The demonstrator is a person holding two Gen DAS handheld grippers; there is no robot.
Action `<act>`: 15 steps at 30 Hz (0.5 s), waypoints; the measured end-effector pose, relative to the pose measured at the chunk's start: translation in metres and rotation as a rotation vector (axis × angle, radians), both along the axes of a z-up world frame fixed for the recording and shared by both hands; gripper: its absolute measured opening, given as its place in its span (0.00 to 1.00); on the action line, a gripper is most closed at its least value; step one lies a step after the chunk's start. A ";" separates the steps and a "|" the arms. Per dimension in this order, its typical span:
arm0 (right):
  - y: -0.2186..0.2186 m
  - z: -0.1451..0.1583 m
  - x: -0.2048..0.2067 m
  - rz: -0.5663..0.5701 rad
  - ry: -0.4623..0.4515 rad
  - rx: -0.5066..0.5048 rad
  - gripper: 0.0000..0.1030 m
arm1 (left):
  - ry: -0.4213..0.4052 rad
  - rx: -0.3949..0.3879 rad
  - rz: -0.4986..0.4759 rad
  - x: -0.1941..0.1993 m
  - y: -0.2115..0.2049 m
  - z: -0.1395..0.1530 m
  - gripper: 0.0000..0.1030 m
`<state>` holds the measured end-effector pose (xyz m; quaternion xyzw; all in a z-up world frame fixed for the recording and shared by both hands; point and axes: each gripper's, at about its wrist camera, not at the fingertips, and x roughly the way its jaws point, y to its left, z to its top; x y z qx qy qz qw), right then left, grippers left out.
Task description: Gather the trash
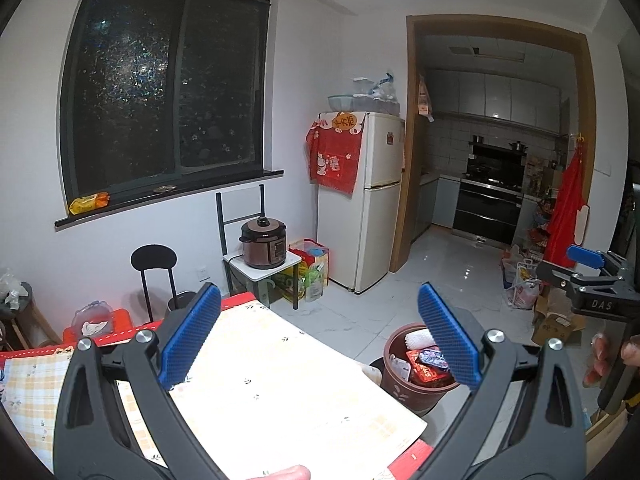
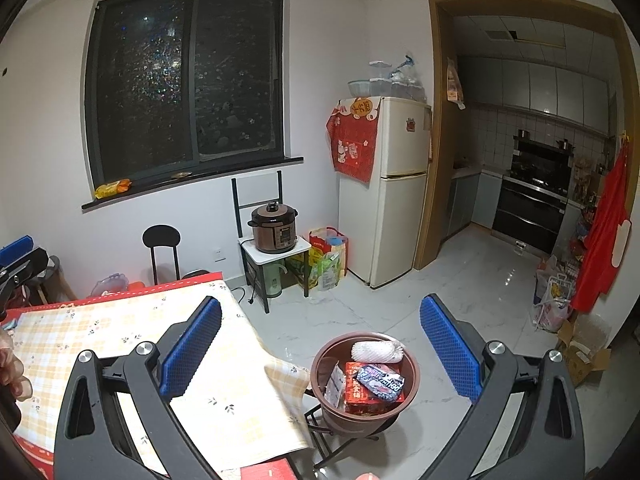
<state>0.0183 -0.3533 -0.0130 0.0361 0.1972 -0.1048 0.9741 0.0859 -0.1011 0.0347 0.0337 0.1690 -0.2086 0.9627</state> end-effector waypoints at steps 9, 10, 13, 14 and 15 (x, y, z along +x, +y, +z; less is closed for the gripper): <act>0.000 -0.003 0.003 -0.008 -0.003 0.015 0.95 | 0.001 0.012 0.006 0.005 0.003 0.002 0.94; 0.000 -0.003 0.003 -0.008 -0.003 0.016 0.95 | 0.003 0.011 0.007 0.005 0.004 0.002 0.94; -0.001 -0.004 0.004 -0.009 -0.001 0.018 0.95 | 0.008 0.012 0.012 0.006 0.003 0.003 0.94; -0.002 -0.005 0.005 -0.009 0.001 0.018 0.95 | 0.010 0.013 0.013 0.008 0.003 0.004 0.94; -0.002 -0.005 0.005 -0.009 0.002 0.019 0.95 | 0.011 0.013 0.014 0.009 0.002 0.003 0.94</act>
